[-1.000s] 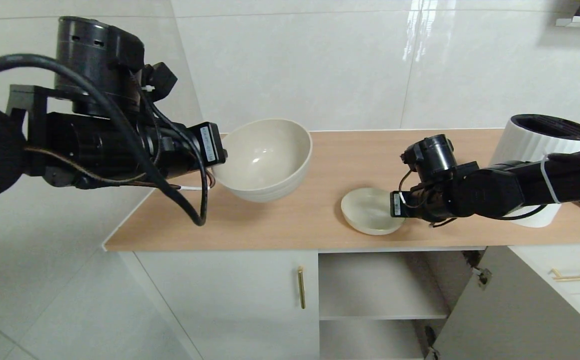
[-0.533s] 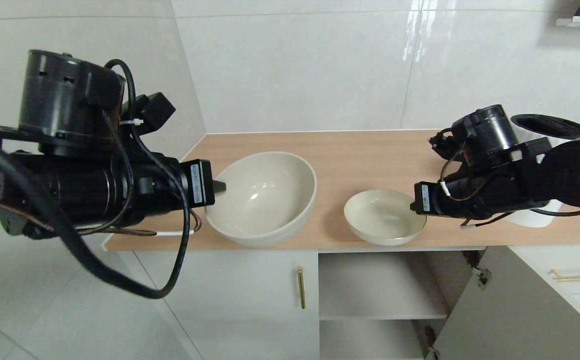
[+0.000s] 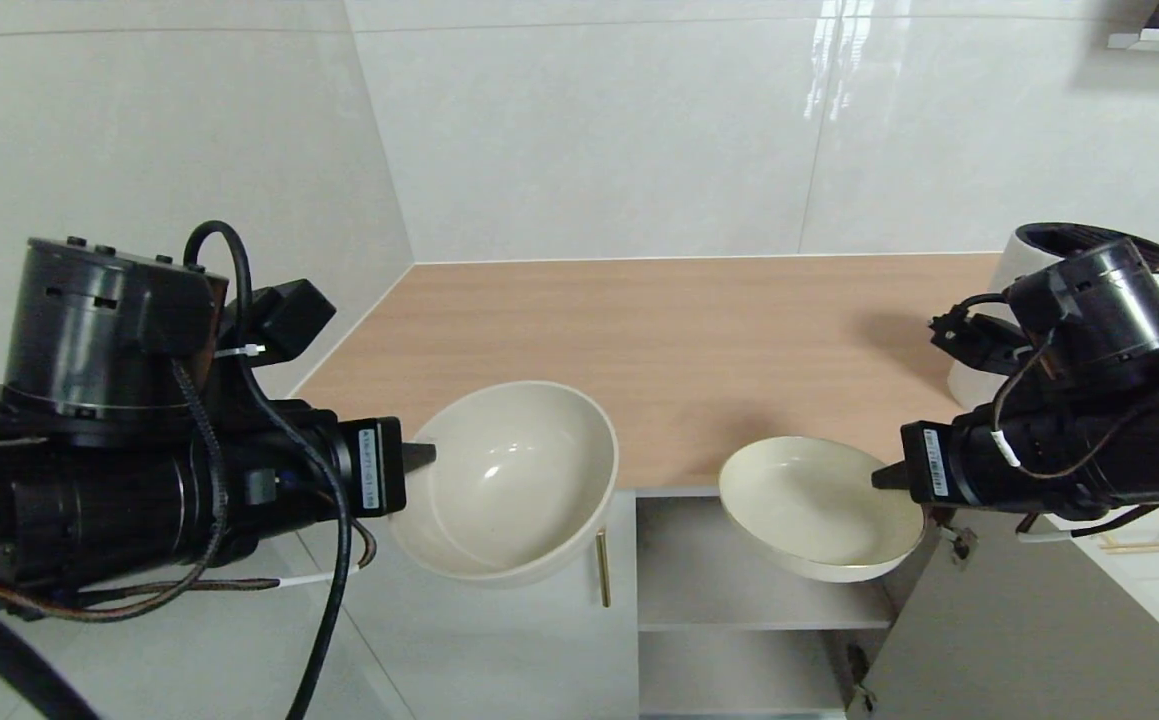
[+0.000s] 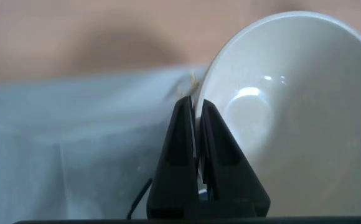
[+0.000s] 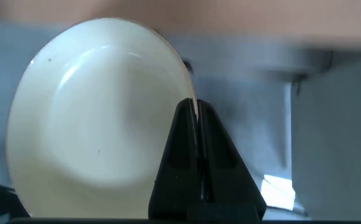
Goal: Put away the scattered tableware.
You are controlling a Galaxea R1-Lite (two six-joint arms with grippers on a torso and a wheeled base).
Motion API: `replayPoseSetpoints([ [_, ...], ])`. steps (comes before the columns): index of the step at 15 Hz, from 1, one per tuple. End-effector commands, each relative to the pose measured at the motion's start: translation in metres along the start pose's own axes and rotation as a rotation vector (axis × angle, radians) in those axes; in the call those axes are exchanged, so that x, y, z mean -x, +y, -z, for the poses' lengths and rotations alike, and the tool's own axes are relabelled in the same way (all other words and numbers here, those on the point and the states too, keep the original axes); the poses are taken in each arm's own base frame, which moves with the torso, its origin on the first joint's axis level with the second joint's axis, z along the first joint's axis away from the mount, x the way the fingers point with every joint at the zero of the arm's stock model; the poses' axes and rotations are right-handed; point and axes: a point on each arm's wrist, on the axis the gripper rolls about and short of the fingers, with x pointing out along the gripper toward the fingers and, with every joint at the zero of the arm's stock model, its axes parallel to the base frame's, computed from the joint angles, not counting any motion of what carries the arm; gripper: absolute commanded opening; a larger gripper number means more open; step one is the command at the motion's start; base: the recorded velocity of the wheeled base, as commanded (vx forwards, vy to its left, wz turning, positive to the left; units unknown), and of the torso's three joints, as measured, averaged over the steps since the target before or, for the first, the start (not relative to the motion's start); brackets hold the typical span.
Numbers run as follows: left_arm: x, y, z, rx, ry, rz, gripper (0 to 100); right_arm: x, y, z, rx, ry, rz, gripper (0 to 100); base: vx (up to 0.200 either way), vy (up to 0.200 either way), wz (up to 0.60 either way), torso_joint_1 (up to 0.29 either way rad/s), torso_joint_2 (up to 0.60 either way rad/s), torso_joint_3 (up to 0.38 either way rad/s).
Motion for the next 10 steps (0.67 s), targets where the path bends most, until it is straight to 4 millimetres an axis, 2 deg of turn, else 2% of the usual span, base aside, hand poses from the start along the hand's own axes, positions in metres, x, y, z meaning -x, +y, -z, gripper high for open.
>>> replayPoseSetpoints([
  [1,-0.007,0.001,0.004,-0.003,0.027,-0.011,0,0.004,-0.001,0.002,0.000,-0.003,-0.007,0,-0.200,0.000,0.00,0.002,0.01,-0.002],
  [6,-0.015,0.001,0.006,-0.005,0.039,-0.016,0,-0.005,-0.001,0.004,0.003,0.020,0.006,0,-0.200,0.000,0.00,-0.004,0.00,0.004],
  [10,-0.020,0.002,0.008,-0.007,0.054,-0.022,0,-0.010,-0.003,0.004,0.001,-0.002,0.005,0,0.000,0.000,0.00,0.000,0.00,0.000],
])
